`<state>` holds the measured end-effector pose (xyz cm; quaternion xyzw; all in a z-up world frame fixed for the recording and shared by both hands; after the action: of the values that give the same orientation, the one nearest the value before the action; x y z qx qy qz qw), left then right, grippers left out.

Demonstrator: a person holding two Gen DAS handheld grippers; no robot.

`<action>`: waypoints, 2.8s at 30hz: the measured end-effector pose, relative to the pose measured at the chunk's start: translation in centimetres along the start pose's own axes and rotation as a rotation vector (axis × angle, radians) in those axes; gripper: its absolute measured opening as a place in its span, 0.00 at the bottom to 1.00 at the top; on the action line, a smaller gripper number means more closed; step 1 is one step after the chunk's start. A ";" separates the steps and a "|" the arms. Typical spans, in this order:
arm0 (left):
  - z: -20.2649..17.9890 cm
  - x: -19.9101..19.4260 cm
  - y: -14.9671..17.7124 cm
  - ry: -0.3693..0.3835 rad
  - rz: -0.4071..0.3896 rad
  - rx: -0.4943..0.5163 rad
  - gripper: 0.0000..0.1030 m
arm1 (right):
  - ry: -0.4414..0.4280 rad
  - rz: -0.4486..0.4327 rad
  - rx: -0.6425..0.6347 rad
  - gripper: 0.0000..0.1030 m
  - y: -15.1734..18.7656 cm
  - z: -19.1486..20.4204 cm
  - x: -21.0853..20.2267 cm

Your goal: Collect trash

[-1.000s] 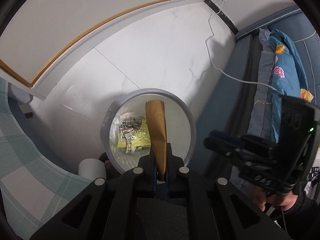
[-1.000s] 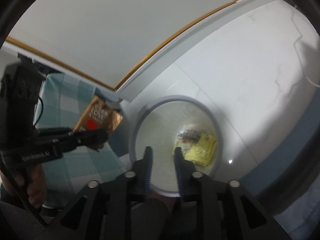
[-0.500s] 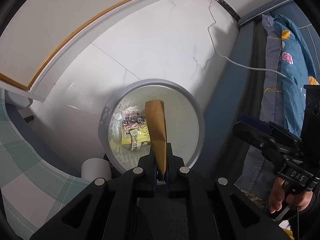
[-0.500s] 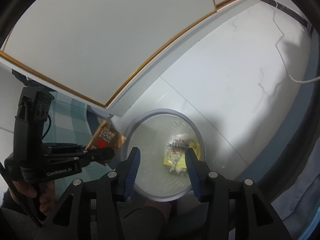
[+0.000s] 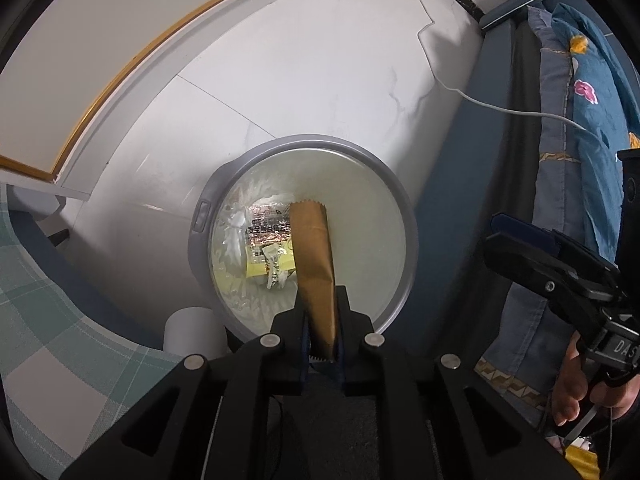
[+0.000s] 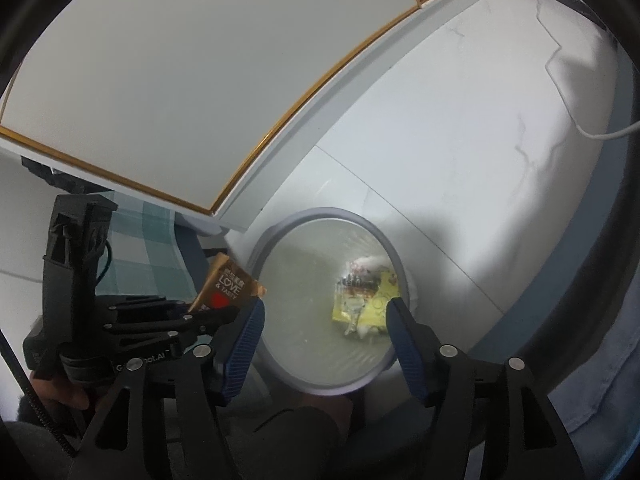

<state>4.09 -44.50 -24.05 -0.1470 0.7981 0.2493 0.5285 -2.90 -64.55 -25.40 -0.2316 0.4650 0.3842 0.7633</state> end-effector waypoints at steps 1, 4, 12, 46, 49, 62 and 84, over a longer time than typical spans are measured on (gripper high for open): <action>0.2 0.0 0.0 -0.006 -0.001 -0.011 0.11 | 0.006 -0.002 -0.005 0.66 0.0 0.1 0.0; 0.3 -0.2 0.0 -0.016 -0.010 -0.033 0.14 | -0.002 -0.002 -0.009 0.68 0.1 0.2 0.0; 0.2 -2.0 1.0 -0.085 -0.100 -0.051 0.49 | -0.002 -0.022 0.036 0.75 0.1 0.0 -0.9; 0.5 -12.7 8.8 -0.163 -0.451 -0.185 0.60 | 0.042 -0.170 -0.099 0.99 4.0 7.6 -9.3; 0.4 -12.8 9.0 -0.158 -0.456 -0.183 0.60 | 0.047 -0.174 -0.105 0.99 4.1 7.8 -9.5; 0.1 -13.0 9.6 -0.165 -0.458 -0.178 0.60 | 0.058 -0.191 -0.112 1.00 4.1 8.3 -10.1; 0.2 -13.5 9.9 -0.161 -0.465 -0.184 0.60 | 0.102 -0.194 -0.136 1.00 4.1 8.7 -10.6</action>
<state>4.62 -36.53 -9.33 -0.3539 0.6721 0.2036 0.6177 -4.44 -59.81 -11.95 -0.3460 0.4514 0.3271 0.7547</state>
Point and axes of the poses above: each gripper's, at about its wrist camera, not at the fingertips, and x roughly the way its jaws point, z to its left, y to its underside, the point moved 3 cm from there along x, roughly the way its jaws point, and after that the axes turned 14 degrees about z, right-handed, at the moved point
